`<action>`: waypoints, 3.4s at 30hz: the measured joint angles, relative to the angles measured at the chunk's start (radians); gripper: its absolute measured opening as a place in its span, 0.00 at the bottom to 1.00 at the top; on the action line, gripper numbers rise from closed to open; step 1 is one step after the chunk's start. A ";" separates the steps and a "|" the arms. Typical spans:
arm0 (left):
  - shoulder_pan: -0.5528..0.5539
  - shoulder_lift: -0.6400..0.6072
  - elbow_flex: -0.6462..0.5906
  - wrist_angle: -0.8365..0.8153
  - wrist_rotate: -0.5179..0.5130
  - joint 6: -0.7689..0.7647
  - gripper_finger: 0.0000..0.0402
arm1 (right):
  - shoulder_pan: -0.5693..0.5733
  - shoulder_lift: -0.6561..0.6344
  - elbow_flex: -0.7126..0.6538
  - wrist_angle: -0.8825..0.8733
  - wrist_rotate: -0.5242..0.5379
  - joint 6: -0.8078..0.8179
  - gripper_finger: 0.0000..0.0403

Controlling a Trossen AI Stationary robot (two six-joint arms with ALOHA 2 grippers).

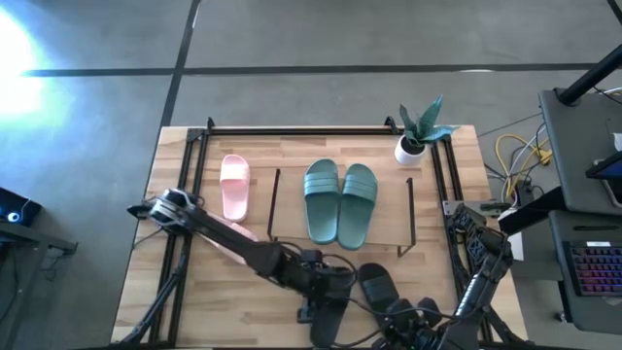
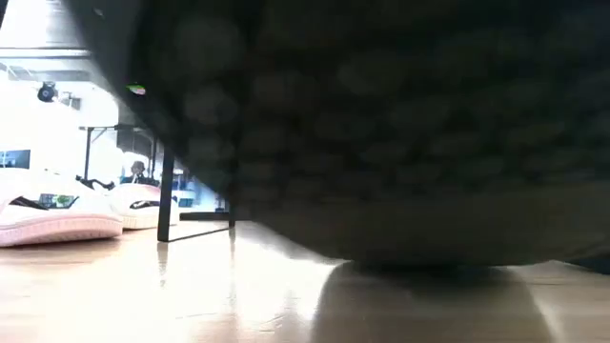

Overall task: Pick and place slides into the shelf
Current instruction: Put the black slide under the shelf, then adjust the black slides under the shelf

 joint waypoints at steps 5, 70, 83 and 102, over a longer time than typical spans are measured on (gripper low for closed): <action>0.000 -0.101 -0.011 -0.099 -0.009 -0.003 0.59 | -0.005 0.000 0.000 0.001 -0.002 -0.020 0.22; 0.000 0.195 -0.112 0.414 0.047 0.029 0.04 | 0.010 -0.034 -0.071 0.001 -0.120 0.083 0.22; -0.037 -0.042 -0.147 0.222 -0.145 0.054 0.04 | 0.144 -0.032 -0.177 0.047 -0.319 0.301 0.22; -0.074 -0.178 -0.197 -0.040 -0.267 -0.092 0.04 | 0.089 -0.032 -0.593 0.273 -0.380 0.071 0.22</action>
